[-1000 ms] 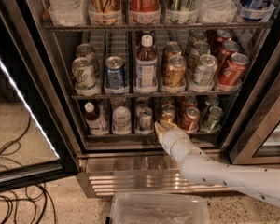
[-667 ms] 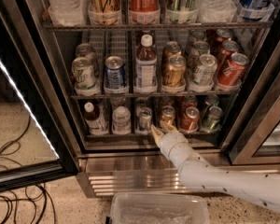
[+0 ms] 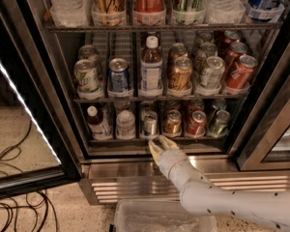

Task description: Pick orange can from bottom shelf of fridge

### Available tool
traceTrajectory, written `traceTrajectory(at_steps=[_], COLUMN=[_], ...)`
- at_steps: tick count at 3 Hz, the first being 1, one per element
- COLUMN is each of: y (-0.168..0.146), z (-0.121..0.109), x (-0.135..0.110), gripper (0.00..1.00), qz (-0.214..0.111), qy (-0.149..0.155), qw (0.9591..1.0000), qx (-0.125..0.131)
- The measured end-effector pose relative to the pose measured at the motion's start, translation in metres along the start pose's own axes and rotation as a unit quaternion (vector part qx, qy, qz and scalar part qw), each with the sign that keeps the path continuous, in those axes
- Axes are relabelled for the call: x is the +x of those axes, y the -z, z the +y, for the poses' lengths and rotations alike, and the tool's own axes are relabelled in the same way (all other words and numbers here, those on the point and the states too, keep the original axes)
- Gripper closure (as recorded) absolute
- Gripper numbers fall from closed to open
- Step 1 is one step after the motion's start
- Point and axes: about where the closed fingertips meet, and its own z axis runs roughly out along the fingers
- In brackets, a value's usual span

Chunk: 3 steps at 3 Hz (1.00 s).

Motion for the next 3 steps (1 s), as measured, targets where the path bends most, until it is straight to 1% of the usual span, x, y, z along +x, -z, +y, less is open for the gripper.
traceTrajectory(at_steps=[1, 2, 3], y=[0.008, 0.013, 0.017], z=[0.003, -0.018, -0.042], x=[0.004, 0.004, 0.004], gripper=[0.54, 0.52, 0.48], qz=[-0.001, -0.007, -0.012], qy=[0.007, 0.014, 0.012], qw=[0.9999, 0.9989, 0.9969], qx=[0.011, 0.044, 0.077])
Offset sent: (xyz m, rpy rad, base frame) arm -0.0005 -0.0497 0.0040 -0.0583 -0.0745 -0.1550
